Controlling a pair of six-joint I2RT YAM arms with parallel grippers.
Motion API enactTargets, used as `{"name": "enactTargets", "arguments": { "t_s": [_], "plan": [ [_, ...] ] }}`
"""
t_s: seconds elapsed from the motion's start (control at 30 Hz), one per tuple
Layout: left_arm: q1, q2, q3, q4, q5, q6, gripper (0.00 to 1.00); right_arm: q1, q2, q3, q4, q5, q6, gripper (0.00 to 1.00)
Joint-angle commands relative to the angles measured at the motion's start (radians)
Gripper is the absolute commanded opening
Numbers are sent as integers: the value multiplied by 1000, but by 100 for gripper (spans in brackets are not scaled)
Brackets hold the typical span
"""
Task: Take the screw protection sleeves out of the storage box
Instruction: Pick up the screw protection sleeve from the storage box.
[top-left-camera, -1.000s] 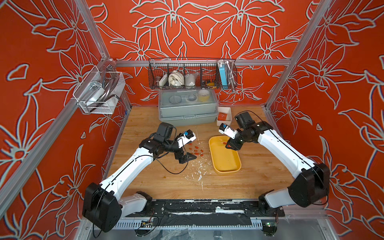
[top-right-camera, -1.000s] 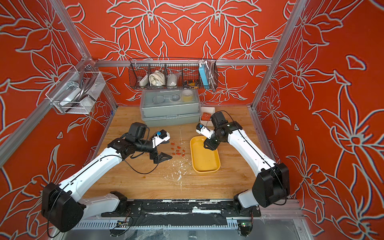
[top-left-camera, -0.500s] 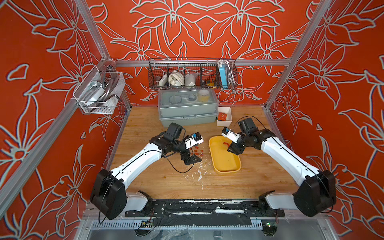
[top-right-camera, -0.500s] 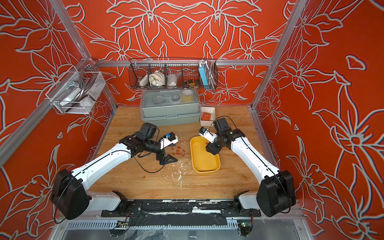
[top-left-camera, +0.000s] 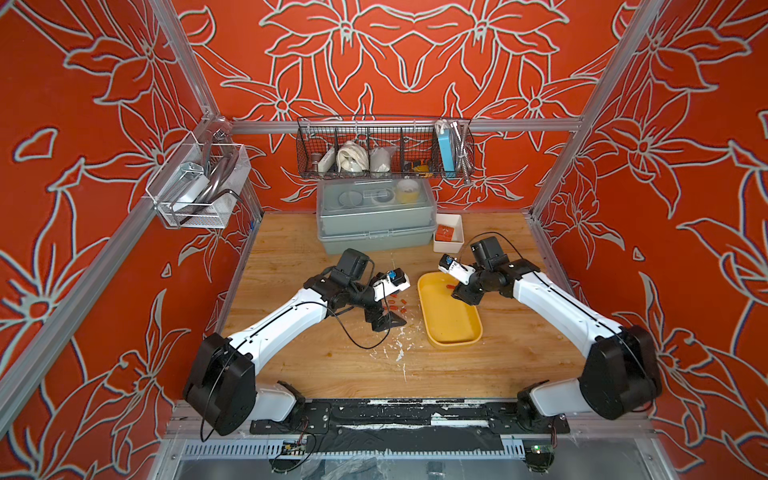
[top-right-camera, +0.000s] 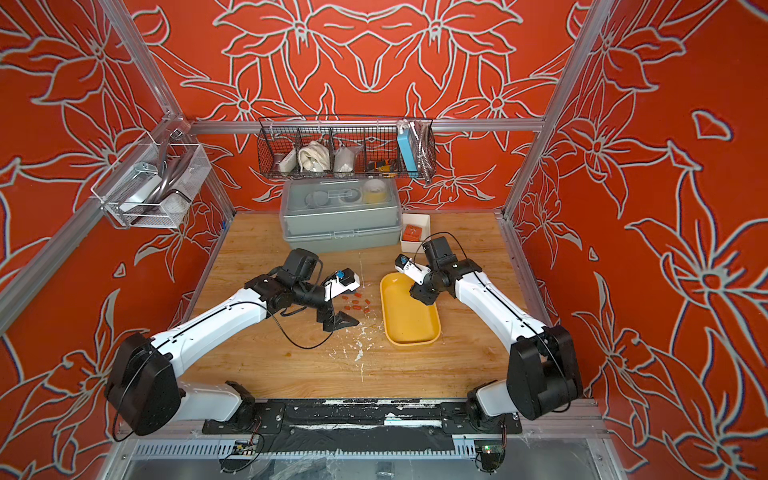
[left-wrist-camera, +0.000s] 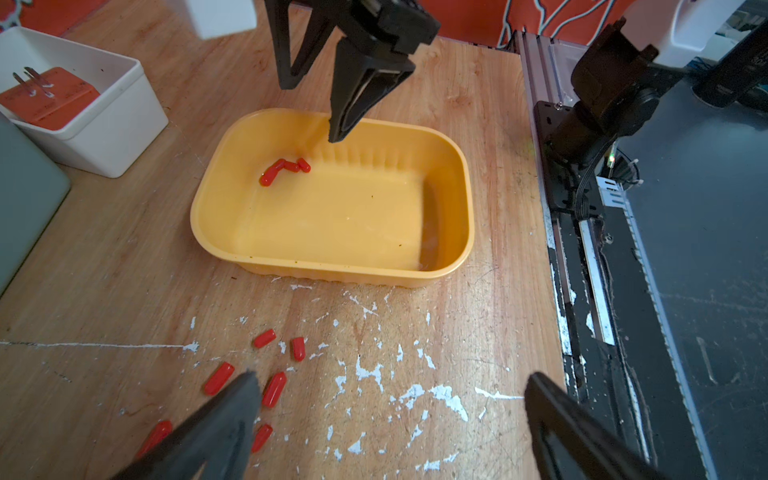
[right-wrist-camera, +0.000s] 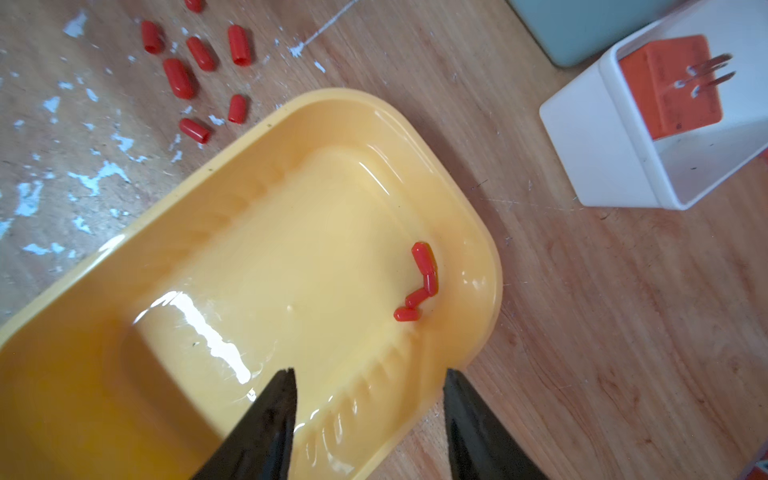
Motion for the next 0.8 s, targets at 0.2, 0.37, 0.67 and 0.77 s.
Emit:
{"name": "enactTargets", "arguments": {
  "t_s": [0.2, 0.37, 0.67, 0.77],
  "plan": [
    [-4, -44, -8, 5, -14, 41, 98, 4, 183, 64, 92, 113, -73, 44],
    [-3, -50, -25, 10, -13, 52, 98, 21, 272, 117, 95, 148, -105, 40],
    [-3, -49, -25, 4, -8, 54, 98, 30, 344, 137, 125, 195, -138, 34],
    [-3, -47, -24, 5, -3, 53, 98, 32, 364, 144, 127, 198, -133, 33]
  ]
}}
